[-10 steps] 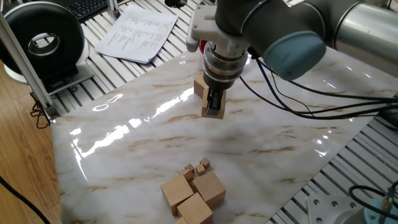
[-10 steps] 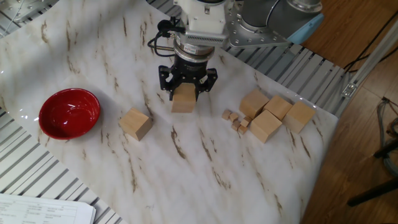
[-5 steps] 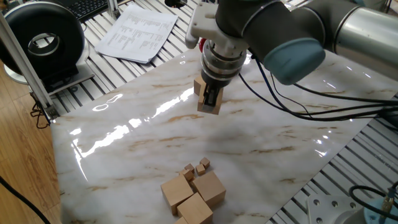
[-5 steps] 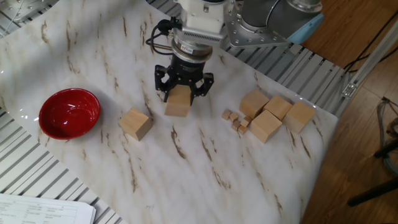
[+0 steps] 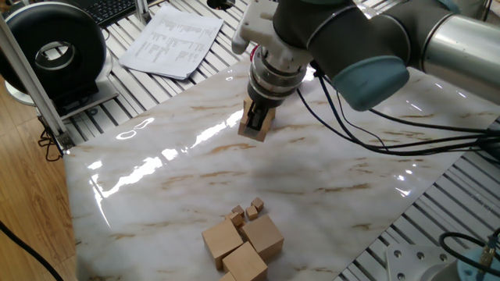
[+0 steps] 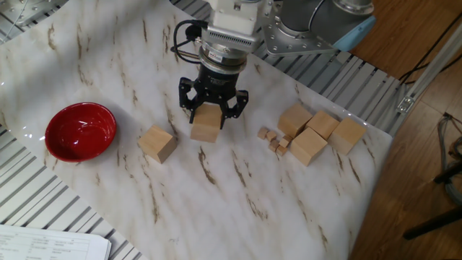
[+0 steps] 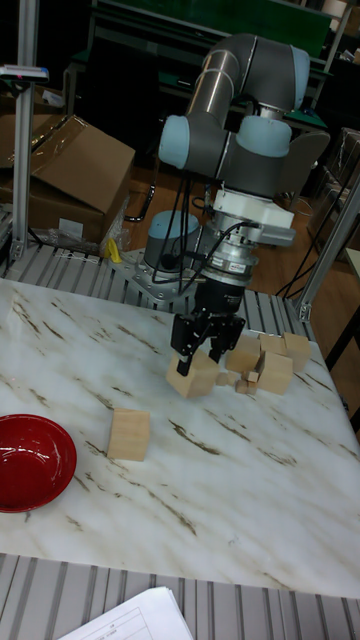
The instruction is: Stack the blocks into a pyramid shape
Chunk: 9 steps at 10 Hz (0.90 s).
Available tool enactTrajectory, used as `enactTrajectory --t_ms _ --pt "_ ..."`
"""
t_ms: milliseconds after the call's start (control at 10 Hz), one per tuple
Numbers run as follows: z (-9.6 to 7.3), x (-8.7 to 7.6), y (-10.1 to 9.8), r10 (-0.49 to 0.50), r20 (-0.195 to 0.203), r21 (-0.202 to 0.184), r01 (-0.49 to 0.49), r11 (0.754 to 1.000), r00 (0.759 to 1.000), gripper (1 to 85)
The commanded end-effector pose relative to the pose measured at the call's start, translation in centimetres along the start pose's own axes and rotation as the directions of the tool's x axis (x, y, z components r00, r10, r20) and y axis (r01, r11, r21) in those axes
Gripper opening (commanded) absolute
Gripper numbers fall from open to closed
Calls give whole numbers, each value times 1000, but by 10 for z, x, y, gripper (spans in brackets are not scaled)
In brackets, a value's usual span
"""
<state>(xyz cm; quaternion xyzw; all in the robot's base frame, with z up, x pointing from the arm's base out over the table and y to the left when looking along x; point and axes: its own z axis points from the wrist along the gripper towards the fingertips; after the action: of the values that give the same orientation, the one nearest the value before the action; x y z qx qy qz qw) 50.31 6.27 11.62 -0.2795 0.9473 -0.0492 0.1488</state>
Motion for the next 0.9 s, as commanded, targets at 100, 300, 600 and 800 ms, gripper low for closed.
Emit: enactTrajectory --t_ms 100,300,600,800 --pt "-33 -20 -8 6 -70 -40 -9 999 998 10" --pt "-67 -43 -22 -23 -139 -87 11 996 990 10" --pt "-67 -62 -22 -32 -138 -138 13 990 990 10" --pt "-65 -63 -22 -34 -135 -133 16 991 990 10"
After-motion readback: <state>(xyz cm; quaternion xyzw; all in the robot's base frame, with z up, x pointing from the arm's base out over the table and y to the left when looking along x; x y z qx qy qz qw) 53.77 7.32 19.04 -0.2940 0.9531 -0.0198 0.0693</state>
